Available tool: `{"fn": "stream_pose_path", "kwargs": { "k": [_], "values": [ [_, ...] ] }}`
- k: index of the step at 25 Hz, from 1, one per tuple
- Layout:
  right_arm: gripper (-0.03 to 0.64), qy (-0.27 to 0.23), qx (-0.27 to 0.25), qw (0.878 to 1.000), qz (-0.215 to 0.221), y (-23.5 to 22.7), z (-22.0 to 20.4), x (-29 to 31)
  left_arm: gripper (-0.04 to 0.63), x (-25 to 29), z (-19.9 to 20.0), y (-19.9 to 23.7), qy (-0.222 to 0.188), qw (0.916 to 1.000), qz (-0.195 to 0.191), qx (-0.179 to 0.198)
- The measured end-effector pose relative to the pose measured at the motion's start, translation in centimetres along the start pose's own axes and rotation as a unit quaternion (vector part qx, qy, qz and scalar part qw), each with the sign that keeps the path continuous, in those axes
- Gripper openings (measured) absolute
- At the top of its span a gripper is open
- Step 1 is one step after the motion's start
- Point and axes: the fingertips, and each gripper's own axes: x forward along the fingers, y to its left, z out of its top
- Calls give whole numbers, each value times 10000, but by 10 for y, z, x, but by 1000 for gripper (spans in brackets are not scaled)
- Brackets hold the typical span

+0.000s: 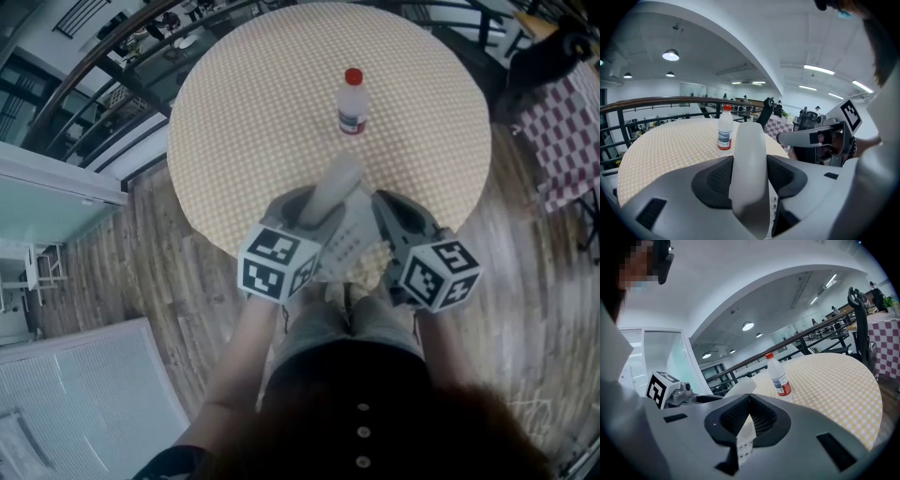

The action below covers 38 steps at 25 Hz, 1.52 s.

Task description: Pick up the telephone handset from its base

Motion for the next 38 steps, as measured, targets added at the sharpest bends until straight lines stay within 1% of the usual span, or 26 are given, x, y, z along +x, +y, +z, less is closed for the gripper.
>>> {"fn": "stream_pose_path", "kwargs": {
  "k": [2,7,11,15,19,21,25,28,32,38],
  "values": [
    [11,-20,-91,9999,38,3,6,-1,224,-6,8,0,-145,9999,-15,-75],
    [11,-31,-283,9993,230,22,14,-8,224,-26,30,-4,-569,9983,-39,-93],
    [11,-80,-279,9989,372,33,17,-12,225,-46,43,-9,-856,9960,-126,-240],
    [11,-176,-383,9980,475,38,30,-17,225,-58,58,-15,-1089,9938,-116,-195],
    [11,-277,-470,9964,650,49,42,-22,225,-72,69,-19,-1388,9895,-210,-346],
    [11,-306,-519,9956,717,53,46,-23,225,-77,76,-21,-1525,9874,-232,-348],
    [11,-360,-648,9938,823,63,53,-24,225,-89,84,-20,-1645,9860,-133,-219],
    [11,-364,-707,9928,893,70,53,-24,225,-99,85,-19,-1741,9845,-24,-223],
    [11,-346,-682,9925,957,72,48,-27,225,-112,84,-19,-1934,9803,21,-392],
    [11,-398,-761,9911,1012,78,52,-32,225,-131,70,-8,-2065,9749,314,-769]
  ]
}}
